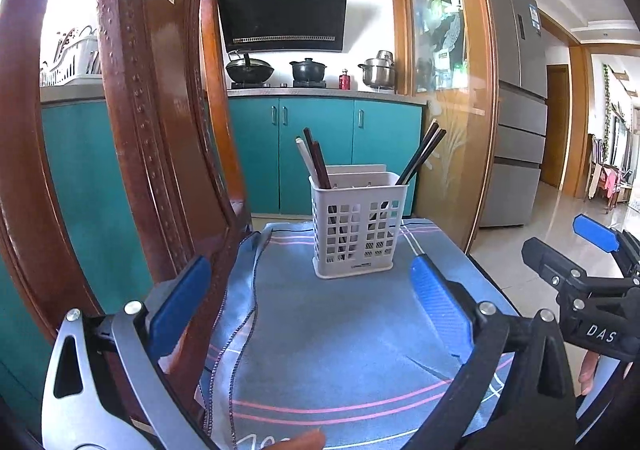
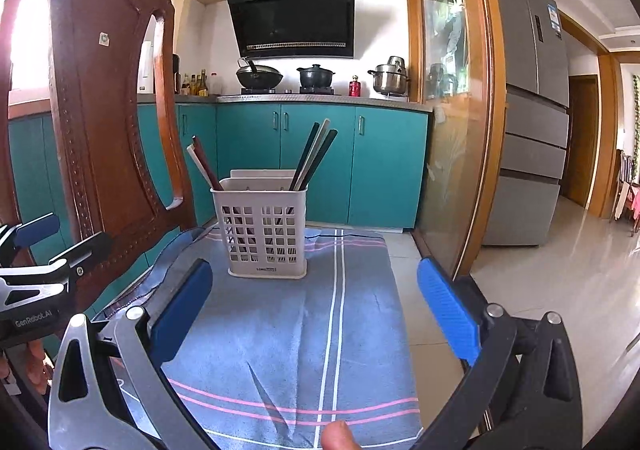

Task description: Organize utensils

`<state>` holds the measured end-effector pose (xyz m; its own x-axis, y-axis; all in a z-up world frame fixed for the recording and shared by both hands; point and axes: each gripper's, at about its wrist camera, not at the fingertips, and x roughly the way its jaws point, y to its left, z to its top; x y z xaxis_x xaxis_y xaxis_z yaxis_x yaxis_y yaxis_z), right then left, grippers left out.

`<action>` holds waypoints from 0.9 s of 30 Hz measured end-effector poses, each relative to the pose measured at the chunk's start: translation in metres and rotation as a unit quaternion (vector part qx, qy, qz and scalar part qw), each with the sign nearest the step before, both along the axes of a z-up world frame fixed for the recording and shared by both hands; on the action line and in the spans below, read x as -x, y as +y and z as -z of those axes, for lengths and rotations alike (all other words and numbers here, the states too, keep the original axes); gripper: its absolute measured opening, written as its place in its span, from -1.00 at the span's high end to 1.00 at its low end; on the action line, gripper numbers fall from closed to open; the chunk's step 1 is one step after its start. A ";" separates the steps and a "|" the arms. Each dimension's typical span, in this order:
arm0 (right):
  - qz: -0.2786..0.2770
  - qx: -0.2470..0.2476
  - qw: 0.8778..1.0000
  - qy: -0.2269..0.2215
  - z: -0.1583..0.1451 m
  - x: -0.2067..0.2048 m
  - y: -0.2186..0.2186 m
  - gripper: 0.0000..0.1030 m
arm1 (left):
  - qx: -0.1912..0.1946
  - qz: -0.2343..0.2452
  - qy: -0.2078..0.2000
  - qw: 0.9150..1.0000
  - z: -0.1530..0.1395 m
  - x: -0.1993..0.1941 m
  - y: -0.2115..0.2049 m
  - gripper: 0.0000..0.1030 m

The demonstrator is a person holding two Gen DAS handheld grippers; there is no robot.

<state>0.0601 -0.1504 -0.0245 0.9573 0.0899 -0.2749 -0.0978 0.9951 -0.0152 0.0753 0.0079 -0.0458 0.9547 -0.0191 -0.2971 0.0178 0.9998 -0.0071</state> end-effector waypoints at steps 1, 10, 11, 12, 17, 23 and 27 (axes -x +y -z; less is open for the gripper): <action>0.000 -0.001 1.000 0.000 0.000 0.000 -0.001 -0.94 | -0.002 -0.001 0.001 1.000 0.000 0.000 -0.001 -0.93; 0.004 -0.007 1.000 -0.002 0.000 0.001 -0.006 -0.94 | -0.013 -0.003 0.008 1.000 0.004 -0.003 -0.007 -0.93; 0.005 -0.007 1.000 -0.002 0.000 0.001 -0.006 -0.94 | -0.013 -0.003 0.008 1.000 0.004 -0.003 -0.007 -0.93; 0.005 -0.007 1.000 -0.001 0.000 0.001 -0.006 -0.94 | -0.014 -0.003 0.009 1.000 0.004 -0.004 -0.006 -0.93; 0.006 -0.007 1.000 -0.001 0.000 0.001 -0.006 -0.94 | -0.017 -0.003 0.012 1.000 0.007 -0.004 -0.008 -0.93; 0.007 -0.005 1.000 0.000 0.002 0.001 -0.005 -0.94 | -0.019 -0.002 0.013 1.000 0.008 -0.005 -0.010 -0.93; 0.007 -0.005 1.000 0.000 0.002 0.001 -0.006 -0.94 | -0.018 -0.003 0.013 1.000 0.008 -0.005 -0.009 -0.93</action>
<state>0.0595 -0.1562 -0.0262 0.9585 0.0783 -0.2743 -0.0831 0.9965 -0.0059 0.0800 -0.0015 -0.0538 0.9469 -0.0029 -0.3216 0.0128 0.9995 0.0289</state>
